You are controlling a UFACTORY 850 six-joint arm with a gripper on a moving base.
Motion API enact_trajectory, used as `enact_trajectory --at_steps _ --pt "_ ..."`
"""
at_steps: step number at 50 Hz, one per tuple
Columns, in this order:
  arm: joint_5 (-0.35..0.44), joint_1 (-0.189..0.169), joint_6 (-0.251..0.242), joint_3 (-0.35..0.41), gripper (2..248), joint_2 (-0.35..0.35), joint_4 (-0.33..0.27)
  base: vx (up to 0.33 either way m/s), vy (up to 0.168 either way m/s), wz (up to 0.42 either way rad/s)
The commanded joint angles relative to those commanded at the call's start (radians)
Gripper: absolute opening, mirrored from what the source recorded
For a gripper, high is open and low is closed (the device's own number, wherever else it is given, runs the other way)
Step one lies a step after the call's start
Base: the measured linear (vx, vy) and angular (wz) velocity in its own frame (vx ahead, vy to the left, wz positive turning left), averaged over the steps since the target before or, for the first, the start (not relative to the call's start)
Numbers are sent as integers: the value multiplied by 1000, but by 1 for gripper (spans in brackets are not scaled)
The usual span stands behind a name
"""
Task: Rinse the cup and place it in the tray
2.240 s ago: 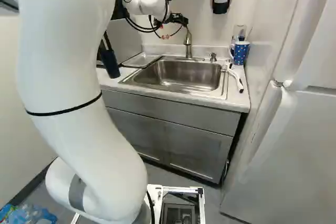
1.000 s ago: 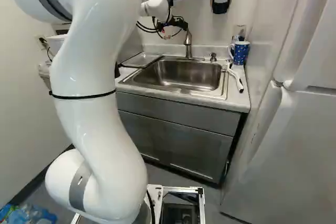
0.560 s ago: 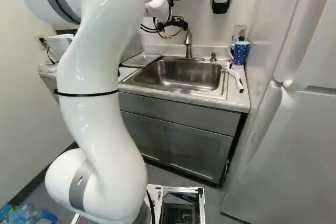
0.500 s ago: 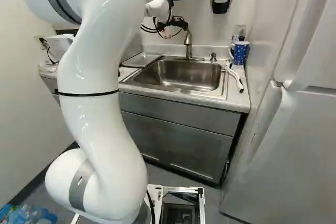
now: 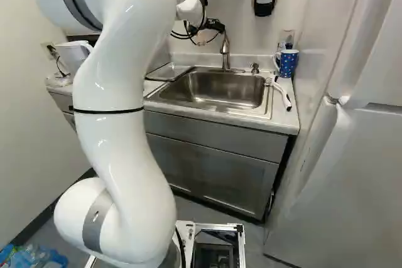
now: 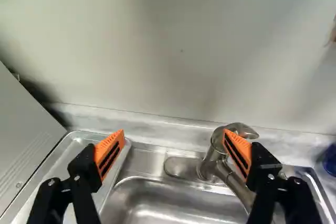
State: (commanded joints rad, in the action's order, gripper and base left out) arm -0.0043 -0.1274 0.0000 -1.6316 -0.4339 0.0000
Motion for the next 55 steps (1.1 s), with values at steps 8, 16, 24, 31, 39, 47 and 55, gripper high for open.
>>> enact_trajectory --at_steps 8,16,24,31,39,47,55 --pt "18 -2 0 -3 247 -3 0 0 0 0" --pt "33 -6 0 -7 247 -6 0 0 0 0" --pt "33 -9 0 -12 247 -10 0 0 0 0" --pt "33 -12 0 -17 247 -14 0 0 0 0" --pt "33 -14 0 -27 247 -22 0 0 0 0" --pt "33 -14 0 -27 247 -22 0 0 0 0" --pt "33 -14 0 -27 247 -22 0 0 0 0"
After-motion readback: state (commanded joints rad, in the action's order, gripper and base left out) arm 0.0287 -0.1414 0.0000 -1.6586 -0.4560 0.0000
